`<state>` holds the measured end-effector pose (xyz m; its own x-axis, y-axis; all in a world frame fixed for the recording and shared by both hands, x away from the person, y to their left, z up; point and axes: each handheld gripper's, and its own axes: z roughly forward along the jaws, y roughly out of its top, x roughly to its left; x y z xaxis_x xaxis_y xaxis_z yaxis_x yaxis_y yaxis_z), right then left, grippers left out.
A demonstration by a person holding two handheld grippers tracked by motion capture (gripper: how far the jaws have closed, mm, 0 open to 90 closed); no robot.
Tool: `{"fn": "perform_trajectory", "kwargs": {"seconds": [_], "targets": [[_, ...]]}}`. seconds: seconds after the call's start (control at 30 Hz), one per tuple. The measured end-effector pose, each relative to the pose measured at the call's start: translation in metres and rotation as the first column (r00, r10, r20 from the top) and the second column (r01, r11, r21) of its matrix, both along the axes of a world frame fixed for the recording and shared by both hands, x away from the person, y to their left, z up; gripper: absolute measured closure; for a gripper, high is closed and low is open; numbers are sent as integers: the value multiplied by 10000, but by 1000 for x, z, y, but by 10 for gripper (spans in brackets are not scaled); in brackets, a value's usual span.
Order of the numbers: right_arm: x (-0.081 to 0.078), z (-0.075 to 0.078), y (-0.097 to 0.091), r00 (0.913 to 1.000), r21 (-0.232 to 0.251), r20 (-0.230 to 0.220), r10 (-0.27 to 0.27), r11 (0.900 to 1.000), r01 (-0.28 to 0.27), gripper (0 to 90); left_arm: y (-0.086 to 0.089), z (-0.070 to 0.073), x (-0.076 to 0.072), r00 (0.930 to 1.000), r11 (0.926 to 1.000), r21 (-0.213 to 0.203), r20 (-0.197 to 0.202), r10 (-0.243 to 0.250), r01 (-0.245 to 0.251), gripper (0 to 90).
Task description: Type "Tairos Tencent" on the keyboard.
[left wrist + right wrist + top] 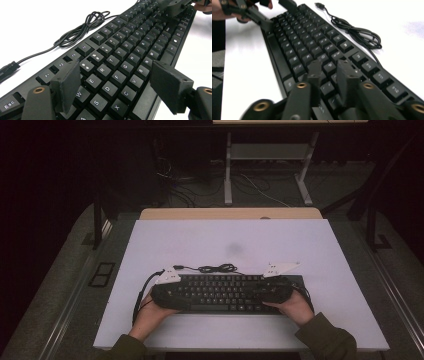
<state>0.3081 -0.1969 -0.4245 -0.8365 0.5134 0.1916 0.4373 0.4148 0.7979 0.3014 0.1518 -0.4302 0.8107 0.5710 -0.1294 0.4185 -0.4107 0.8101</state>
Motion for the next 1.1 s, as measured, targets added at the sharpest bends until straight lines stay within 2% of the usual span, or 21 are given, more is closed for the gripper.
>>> {"fn": "perform_trajectory", "kwargs": {"seconds": [0.17, 0.23, 0.6, 0.97, 1.1], "targets": [[-6, 1, -7, 9996, -163, -60, 264, 9995, -265, 884, -1, 0, 0, 10000, 10000, -40, -9, 5, -5, 239], [-8, -1, -9, 9994, -278, -97, 346, 9990, -349, 892, -1, 0, 0, 10000, 10000, -40, -29, 16, -16, 239], [-13, -10, -15, 9985, -1000, -246, 498, 9936, -520, 892, -5, 1, 2, 10000, 10000, -80, -4, -34, 34, 239], [-13, -15, -12, 9980, -1261, -272, 575, 9902, -604, 892, -8, 4, 7, 10000, 9997, -242, -53, -14, 13, 239], [-12, -15, -13, 9979, -1214, -320, 566, 9908, -601, 892, -9, 6, 11, 10000, 9994, -339, -48, 20, -21, 239]]}}
